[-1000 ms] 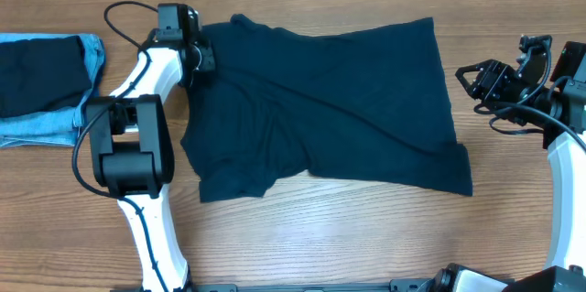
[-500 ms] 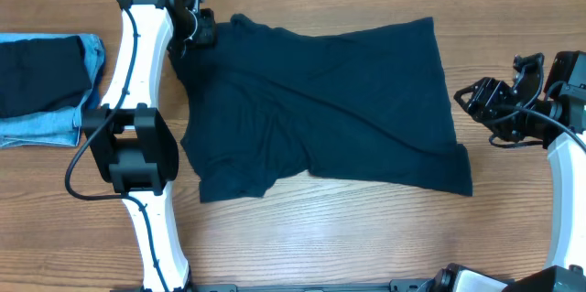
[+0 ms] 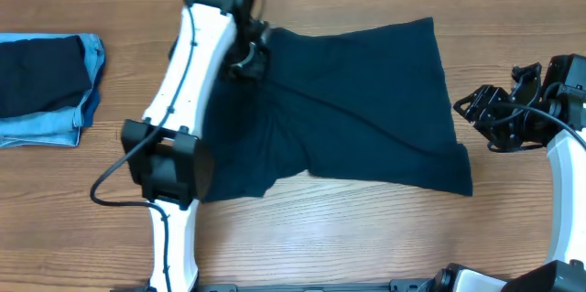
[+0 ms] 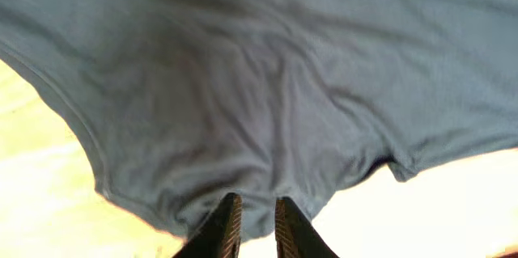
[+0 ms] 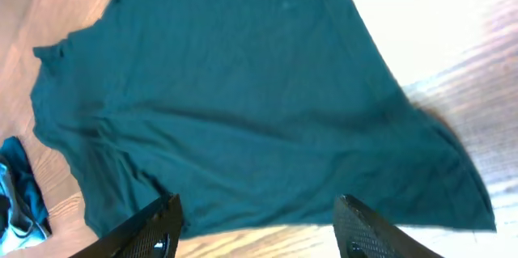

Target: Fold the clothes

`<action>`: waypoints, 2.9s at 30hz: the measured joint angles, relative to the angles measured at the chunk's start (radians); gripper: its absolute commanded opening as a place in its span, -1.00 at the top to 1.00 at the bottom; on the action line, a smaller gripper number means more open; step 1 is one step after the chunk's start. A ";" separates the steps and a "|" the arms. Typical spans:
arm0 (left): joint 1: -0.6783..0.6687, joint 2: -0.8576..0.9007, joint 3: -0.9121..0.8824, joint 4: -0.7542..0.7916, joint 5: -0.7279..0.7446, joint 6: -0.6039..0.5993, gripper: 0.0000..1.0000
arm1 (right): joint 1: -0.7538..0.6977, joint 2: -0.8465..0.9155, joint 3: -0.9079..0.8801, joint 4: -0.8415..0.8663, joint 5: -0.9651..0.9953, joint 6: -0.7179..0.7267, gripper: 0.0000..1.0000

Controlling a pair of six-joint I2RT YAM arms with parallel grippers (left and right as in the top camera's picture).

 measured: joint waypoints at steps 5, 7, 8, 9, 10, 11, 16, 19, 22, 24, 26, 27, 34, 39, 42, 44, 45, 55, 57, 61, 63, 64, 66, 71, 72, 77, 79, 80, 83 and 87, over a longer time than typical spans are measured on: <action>-0.060 -0.018 0.000 -0.063 -0.045 -0.054 0.59 | 0.000 0.000 0.000 -0.043 0.015 0.003 -0.29; -0.072 -0.037 -0.001 -0.063 -0.061 -0.071 0.57 | 0.000 0.000 0.000 -0.045 0.023 0.003 -0.30; -0.078 -0.056 -0.006 -0.062 -0.068 -0.084 0.58 | 0.000 0.000 0.000 -0.045 0.026 0.003 -0.30; -0.085 -0.078 -0.015 -0.063 -0.074 -0.095 0.58 | 0.000 0.000 0.000 -0.045 0.027 0.003 -0.30; -0.092 -0.105 -0.029 -0.061 -0.082 -0.105 0.59 | 0.000 0.000 0.000 -0.045 0.029 0.003 -0.30; -0.100 -0.138 -0.051 -0.060 -0.090 -0.118 0.60 | 0.000 0.000 0.000 -0.045 0.029 0.003 -0.30; -0.144 -0.331 -0.240 -0.056 -0.164 -0.193 0.44 | 0.000 0.000 0.000 -0.047 0.031 0.003 -0.32; -0.176 -0.500 -0.426 -0.048 -0.238 -0.247 -0.27 | 0.000 0.000 0.000 -0.047 0.033 0.003 -0.32; -0.186 -0.751 -0.672 0.146 -0.257 -0.294 -0.46 | 0.000 0.000 0.000 -0.045 0.034 0.004 -0.33; -0.179 -0.864 -0.805 0.283 -0.232 -0.286 -0.56 | 0.000 0.001 0.000 -0.046 0.036 0.003 -0.33; -0.179 -0.945 -0.942 0.428 -0.189 -0.262 -0.57 | 0.000 0.001 0.000 -0.047 0.037 0.003 -0.33; -0.180 -0.957 -1.003 0.490 -0.167 -0.249 -0.49 | 0.000 0.001 0.000 -0.048 0.037 0.003 -0.33; -0.189 -0.746 -1.234 0.723 -0.043 -0.126 -0.27 | 0.000 0.001 0.000 -0.068 0.039 0.003 -0.38; -0.219 -0.616 -1.237 0.751 -0.032 -0.068 -0.14 | 0.000 0.001 0.000 -0.087 0.055 0.005 -0.39; -0.226 -0.538 -1.237 0.767 -0.028 -0.046 -0.10 | 0.000 0.001 0.000 -0.100 0.068 0.007 -0.40; -0.226 -0.494 -1.237 0.768 -0.027 -0.037 -0.05 | 0.000 0.001 0.000 -0.110 0.082 0.007 -0.39; -0.226 -0.473 -1.237 0.763 -0.026 -0.034 0.00 | 0.000 0.001 0.000 -0.118 0.090 0.007 -0.39; -0.246 -0.428 -1.237 0.693 -0.028 -0.039 0.92 | 0.000 0.001 0.000 -0.139 0.145 0.010 -0.44; -0.248 -0.426 -1.237 0.647 -0.029 -0.050 0.91 | 0.000 0.001 0.000 -0.148 0.176 0.020 -0.45; -0.248 -0.425 -1.237 0.544 -0.029 -0.092 0.92 | 0.000 0.001 0.000 -0.158 0.217 0.038 -0.46; -0.248 -0.425 -1.238 0.487 -0.029 -0.111 0.92 | 0.000 0.001 -0.002 -0.157 0.227 0.043 -0.46; -0.248 -0.425 -1.238 0.474 -0.029 -0.116 0.92 | 0.000 0.001 -0.005 -0.156 0.232 0.045 -0.46; -0.248 -0.424 -1.238 0.446 -0.029 -0.123 0.91 | 0.000 0.001 -0.017 -0.154 0.236 0.048 -0.46; -0.248 -0.424 -1.237 0.373 -0.032 -0.130 0.91 | 0.000 0.001 -0.051 -0.160 0.239 0.052 -0.46; -0.248 -0.424 -1.237 0.367 -0.034 -0.133 0.91 | 0.000 0.001 -0.053 -0.161 0.240 0.052 -0.47; -0.248 -0.424 -1.237 0.364 -0.039 -0.148 0.86 | 0.000 0.001 -0.088 -0.145 0.239 0.052 -0.38; -0.248 -0.424 -1.237 0.364 -0.045 -0.152 0.86 | 0.000 0.001 -0.130 -0.118 0.239 0.056 -0.12; -0.248 -0.424 -1.237 0.365 -0.045 -0.153 0.86 | 0.000 0.001 -0.158 -0.095 0.240 0.061 0.03; -0.248 -0.424 -1.238 0.367 -0.050 -0.158 0.86 | 0.000 0.002 -0.219 -0.039 0.238 0.072 0.60; -0.248 -0.424 -1.238 0.366 -0.052 -0.167 0.85 | 0.000 0.004 -0.349 0.108 0.189 0.083 0.71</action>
